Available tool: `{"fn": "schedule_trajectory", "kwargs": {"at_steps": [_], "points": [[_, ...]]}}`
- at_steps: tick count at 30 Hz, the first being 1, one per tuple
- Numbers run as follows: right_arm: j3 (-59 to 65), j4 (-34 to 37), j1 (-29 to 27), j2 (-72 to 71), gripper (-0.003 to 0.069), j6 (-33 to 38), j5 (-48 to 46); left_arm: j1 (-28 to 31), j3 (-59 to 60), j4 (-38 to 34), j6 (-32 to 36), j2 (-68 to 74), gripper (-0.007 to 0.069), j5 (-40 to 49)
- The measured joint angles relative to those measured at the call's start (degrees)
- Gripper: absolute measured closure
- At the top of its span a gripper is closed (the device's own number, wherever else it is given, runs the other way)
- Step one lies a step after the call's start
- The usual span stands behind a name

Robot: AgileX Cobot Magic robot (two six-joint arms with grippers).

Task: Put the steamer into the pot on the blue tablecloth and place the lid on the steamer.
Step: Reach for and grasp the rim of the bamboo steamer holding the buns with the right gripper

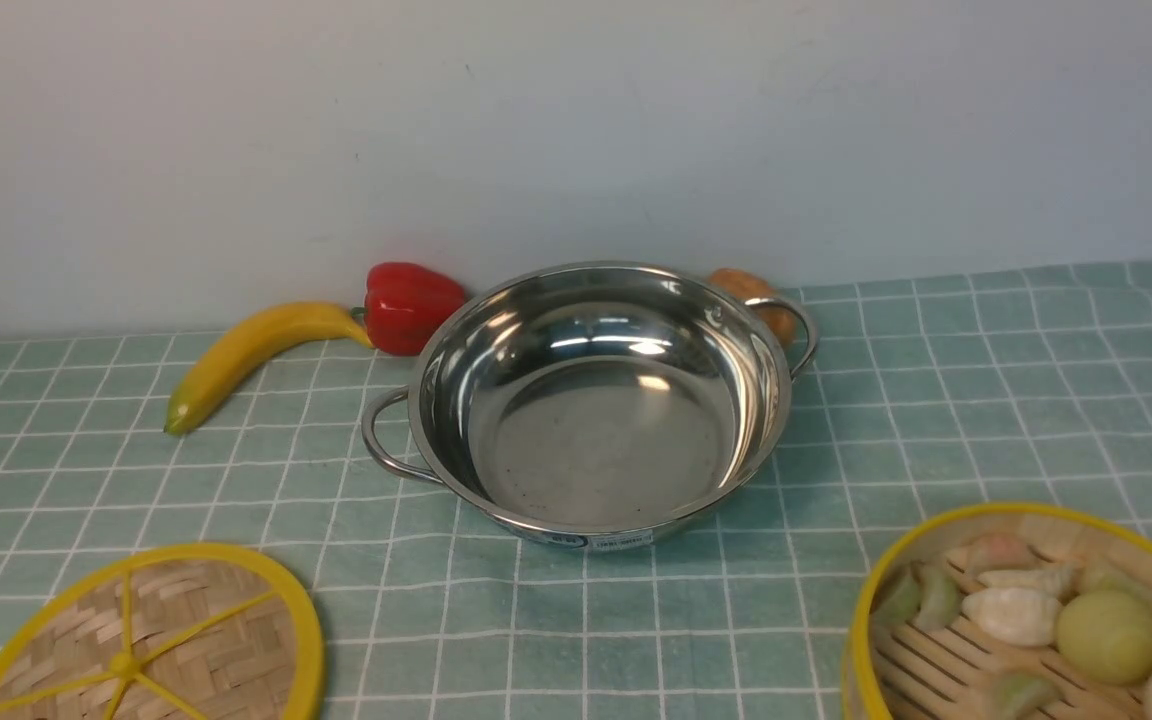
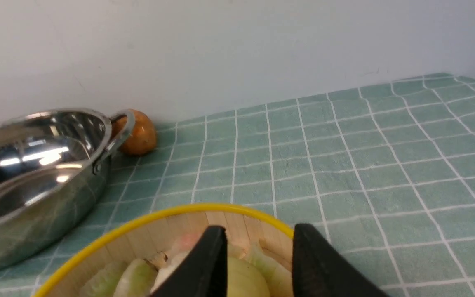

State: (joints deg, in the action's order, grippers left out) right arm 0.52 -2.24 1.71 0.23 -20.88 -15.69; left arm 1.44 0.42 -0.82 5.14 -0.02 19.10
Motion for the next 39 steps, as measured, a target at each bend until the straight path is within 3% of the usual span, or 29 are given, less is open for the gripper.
{"fn": "schedule_trajectory", "kwargs": {"at_steps": [4,6,14,17,26,34,39], "points": [[-1.6,3.5,0.0,0.0,0.0416,-0.8,8.8,0.0,0.0,0.0,0.0,0.0,0.0382,0.0],[-3.4,4.3,0.0,0.0,0.0416,-0.8,8.9,0.0,0.0,0.0,0.0,0.0,0.0382,0.0],[-27.0,8.2,0.0,7.4,0.0416,-1.0,-8.9,0.0,0.0,0.0,0.0,0.0,0.0382,0.0],[-36.4,11.1,0.0,10.6,0.0416,-1.1,-21.0,0.0,0.0,0.0,0.0,0.0,0.0382,0.0],[-41.7,20.3,0.0,12.2,0.0416,-1.3,-27.4,0.0,0.0,0.0,0.0,0.0,0.0382,0.0],[-41.7,22.8,0.0,12.6,0.0416,-1.1,-34.7,0.0,0.0,0.0,0.0,0.0,0.0382,0.0],[-41.8,23.3,0.0,13.1,0.0416,4.8,-40.1,0.0,0.0,0.0,0.0,0.0,0.0382,0.0]]}}
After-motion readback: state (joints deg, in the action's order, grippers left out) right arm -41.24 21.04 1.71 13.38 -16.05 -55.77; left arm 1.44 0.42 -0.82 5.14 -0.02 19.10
